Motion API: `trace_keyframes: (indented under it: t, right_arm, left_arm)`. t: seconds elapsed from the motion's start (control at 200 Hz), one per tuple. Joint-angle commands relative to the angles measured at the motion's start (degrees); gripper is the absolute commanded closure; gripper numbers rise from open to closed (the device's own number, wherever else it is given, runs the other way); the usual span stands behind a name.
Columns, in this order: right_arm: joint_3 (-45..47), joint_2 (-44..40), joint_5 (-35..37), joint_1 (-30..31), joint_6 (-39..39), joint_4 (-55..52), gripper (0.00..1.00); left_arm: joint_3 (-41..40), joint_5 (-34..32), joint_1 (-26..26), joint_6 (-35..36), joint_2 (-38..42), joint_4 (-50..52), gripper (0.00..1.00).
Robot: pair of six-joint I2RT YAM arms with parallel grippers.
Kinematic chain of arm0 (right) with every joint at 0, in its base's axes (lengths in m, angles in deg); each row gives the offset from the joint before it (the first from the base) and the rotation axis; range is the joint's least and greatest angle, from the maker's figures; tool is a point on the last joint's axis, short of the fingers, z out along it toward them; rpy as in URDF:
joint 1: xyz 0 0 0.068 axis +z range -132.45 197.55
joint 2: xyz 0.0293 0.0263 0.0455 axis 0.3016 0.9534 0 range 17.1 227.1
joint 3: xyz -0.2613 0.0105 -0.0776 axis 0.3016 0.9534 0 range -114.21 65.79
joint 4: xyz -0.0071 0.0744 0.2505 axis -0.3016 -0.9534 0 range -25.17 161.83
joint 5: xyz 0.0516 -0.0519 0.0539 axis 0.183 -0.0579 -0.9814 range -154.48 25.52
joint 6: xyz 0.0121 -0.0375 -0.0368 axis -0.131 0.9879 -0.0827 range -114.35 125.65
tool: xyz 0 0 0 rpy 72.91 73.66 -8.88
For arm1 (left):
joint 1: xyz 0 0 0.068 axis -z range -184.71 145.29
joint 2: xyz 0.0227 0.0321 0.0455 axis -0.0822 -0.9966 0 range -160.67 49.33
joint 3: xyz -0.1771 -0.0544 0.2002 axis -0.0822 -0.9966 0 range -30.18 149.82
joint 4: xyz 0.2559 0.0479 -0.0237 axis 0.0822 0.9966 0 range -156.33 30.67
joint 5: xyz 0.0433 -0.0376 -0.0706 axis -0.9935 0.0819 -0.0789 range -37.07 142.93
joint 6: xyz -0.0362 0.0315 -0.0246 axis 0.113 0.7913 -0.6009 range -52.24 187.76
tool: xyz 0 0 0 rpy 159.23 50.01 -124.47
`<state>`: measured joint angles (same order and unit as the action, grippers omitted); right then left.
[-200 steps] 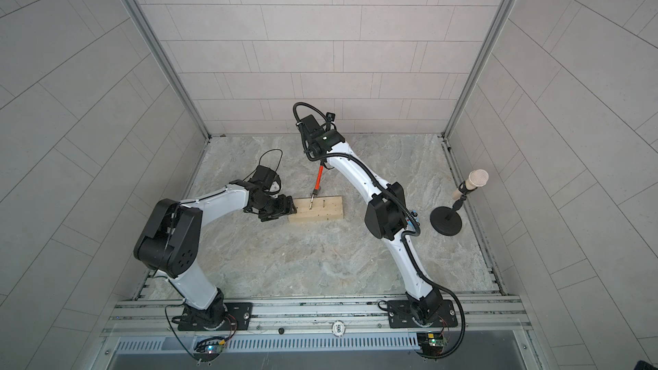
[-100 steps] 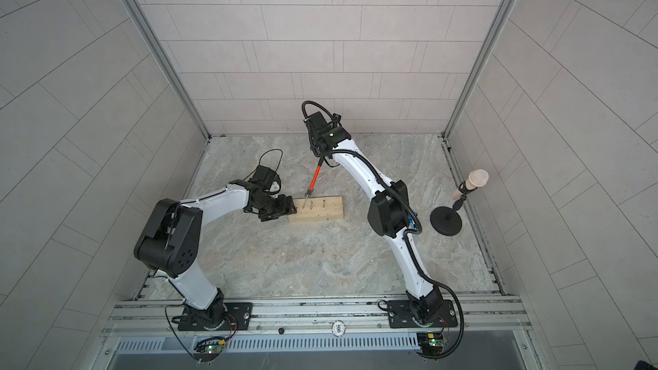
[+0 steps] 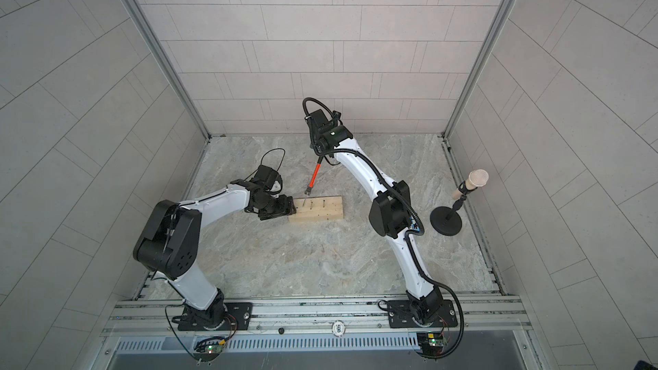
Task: Use a claw hammer to pull out a nail
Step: Remove the nail from the mounting plate, then pick up the nail with the hammer.
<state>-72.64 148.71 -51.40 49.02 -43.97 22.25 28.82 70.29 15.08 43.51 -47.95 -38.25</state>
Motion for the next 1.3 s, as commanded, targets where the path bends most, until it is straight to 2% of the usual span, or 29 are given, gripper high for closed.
trace_keyframes:
  t: [0.0,0.14,0.421,0.701,0.891,1.297]
  right_arm:
    - [-0.9,-7.7,2.5,0.6,1.8,1.9,1.0]
    - [-0.9,-9.2,3.2,1.2,3.3,1.6,1.0]
    - [-0.9,-11.1,1.9,2.3,3.2,0.2,1.0]
    - [-0.8,-13.2,1.5,5.0,4.2,-0.9,1.0]
    - [-0.9,-14.4,2.5,6.7,4.3,-1.2,1.0]
    - [-0.8,-16.2,3.3,8.9,3.9,-2.0,1.0]
  left_arm:
    - [1.0,-5.4,-0.2,2.0,3.2,6.0,0.18]
    - [1.7,-3.0,-0.2,3.5,9.6,3.9,0.19]
    - [-1.3,10.3,0.2,3.2,20.0,-7.3,0.17]
    - [-1.7,18.4,1.7,3.9,19.1,-9.8,0.18]
    - [-2.0,20.0,3.8,6.0,18.8,-8.8,0.19]
    - [-3.8,21.6,3.8,7.2,19.4,-9.0,0.25]
